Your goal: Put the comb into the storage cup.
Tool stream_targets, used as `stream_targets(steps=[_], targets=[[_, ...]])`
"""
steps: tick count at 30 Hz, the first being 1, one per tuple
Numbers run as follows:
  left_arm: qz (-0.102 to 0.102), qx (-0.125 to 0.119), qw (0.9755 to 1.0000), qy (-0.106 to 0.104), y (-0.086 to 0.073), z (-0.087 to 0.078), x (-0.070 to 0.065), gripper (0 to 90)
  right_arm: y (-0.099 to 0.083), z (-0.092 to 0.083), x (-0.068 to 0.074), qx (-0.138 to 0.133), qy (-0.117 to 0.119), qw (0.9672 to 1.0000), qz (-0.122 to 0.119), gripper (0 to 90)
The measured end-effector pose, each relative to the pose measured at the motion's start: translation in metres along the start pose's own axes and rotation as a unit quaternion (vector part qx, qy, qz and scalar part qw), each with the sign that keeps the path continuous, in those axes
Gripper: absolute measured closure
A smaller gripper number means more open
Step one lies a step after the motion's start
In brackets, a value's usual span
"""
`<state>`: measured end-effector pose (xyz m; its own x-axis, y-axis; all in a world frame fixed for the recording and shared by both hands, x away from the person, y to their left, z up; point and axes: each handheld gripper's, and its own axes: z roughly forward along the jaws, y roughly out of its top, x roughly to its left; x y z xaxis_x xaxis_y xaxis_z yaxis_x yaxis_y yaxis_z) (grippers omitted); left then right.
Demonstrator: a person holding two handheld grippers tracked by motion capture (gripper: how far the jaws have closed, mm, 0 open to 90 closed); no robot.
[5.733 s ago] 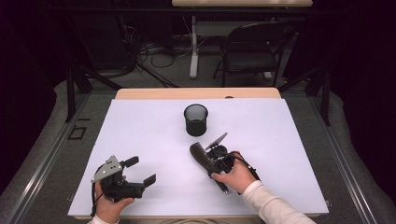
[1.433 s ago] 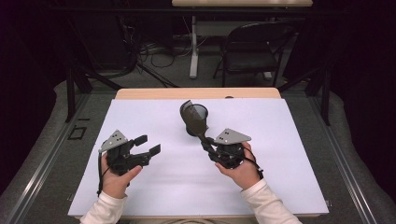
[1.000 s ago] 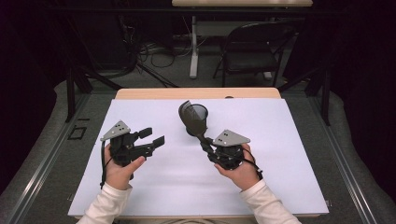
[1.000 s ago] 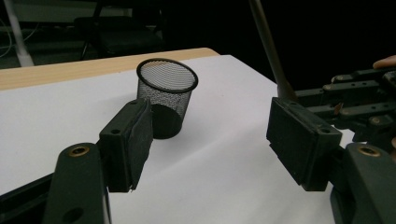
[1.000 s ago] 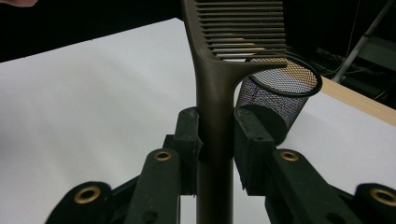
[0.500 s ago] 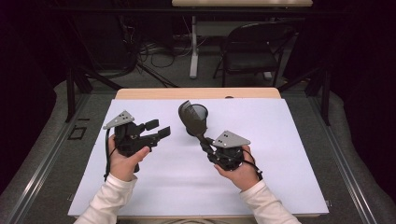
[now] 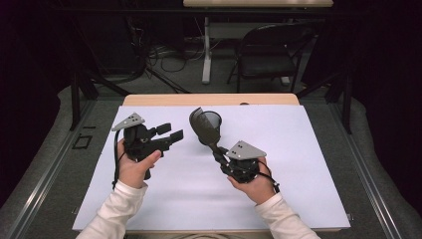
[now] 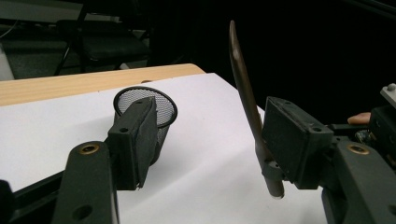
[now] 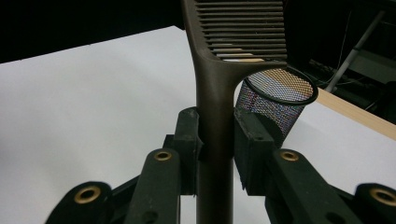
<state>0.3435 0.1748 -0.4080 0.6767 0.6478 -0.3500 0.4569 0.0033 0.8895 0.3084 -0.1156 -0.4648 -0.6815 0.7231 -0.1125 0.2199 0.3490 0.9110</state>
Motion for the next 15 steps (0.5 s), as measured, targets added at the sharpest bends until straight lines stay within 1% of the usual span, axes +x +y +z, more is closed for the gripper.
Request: stream_targets(steps=[5, 7, 9, 10, 15], targets=[[0.000, 0.003, 1.0000, -0.002, 0.004, 0.002, 0.000, 39.6, -0.001, 0.001, 0.003, -0.002, -0.002, 1.0000, -0.005, 72.6], [-0.002, 0.003, 0.9999, -0.010, 0.006, 0.003, 0.000, 39.7, -0.001, 0.001, 0.003, -0.002, -0.002, 1.0000, -0.006, 72.6], [-0.007, 0.000, 0.9996, -0.026, 0.008, 0.004, 0.001, 41.1, -0.002, 0.001, 0.004, -0.003, -0.002, 1.0000, -0.006, 72.6], [-0.008, -0.001, 0.9995, -0.031, 0.008, 0.004, 0.001, 41.1, -0.002, 0.001, 0.004, -0.003, -0.002, 1.0000, -0.006, 72.6], [-0.012, 0.002, 0.9993, -0.036, 0.012, 0.006, 0.003, 41.1, -0.003, 0.002, 0.005, -0.004, -0.001, 1.0000, -0.007, 72.6]])
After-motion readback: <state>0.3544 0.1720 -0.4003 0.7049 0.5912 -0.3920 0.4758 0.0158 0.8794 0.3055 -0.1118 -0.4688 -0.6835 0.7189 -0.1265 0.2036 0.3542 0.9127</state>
